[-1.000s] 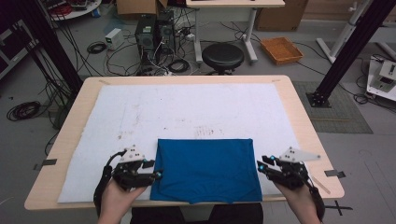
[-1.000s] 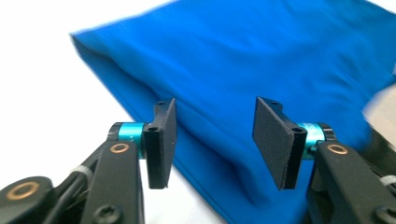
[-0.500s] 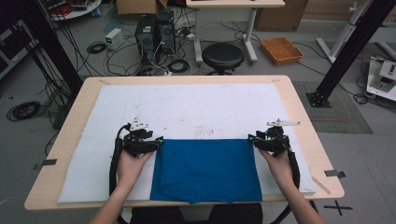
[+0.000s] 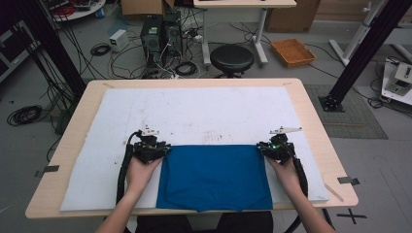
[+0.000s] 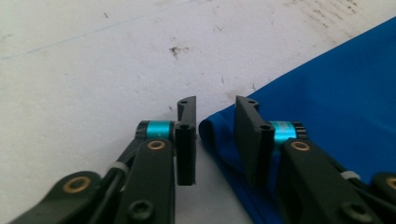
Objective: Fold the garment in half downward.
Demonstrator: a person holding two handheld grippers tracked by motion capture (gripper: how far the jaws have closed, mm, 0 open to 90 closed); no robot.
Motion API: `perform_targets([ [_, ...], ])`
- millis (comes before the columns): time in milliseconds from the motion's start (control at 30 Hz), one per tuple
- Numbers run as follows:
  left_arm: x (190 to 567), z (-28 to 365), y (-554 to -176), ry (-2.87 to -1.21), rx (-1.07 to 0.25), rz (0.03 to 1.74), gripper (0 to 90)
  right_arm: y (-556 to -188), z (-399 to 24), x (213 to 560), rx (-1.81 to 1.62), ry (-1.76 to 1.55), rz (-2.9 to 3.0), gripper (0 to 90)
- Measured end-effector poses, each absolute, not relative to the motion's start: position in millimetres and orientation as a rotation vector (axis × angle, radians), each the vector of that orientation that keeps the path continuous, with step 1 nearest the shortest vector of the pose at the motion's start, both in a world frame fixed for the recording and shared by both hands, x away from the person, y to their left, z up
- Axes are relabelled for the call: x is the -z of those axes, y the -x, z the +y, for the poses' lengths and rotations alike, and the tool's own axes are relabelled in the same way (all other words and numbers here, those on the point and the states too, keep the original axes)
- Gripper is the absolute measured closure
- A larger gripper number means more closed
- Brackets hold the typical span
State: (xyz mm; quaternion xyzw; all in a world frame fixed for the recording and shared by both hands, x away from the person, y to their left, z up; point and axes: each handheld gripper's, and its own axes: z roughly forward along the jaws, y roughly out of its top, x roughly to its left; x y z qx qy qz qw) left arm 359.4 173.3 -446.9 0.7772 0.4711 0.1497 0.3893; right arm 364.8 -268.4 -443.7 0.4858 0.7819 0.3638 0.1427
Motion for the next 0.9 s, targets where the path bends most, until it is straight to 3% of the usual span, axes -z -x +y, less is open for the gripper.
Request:
perform_targets([
  [200, 446.1, 173.0, -356.9, -1.978, -0.374, 1.19, 85.1, -365.0, -271.0, 443.5, -1.066, -1.385, 2.261, 84.3],
  [900, 433.0, 170.2, -388.0, -1.96, -0.412, 1.181, 86.5, -398.4, -275.0, 426.1, -1.084, -1.277, 2.225, 84.8],
])
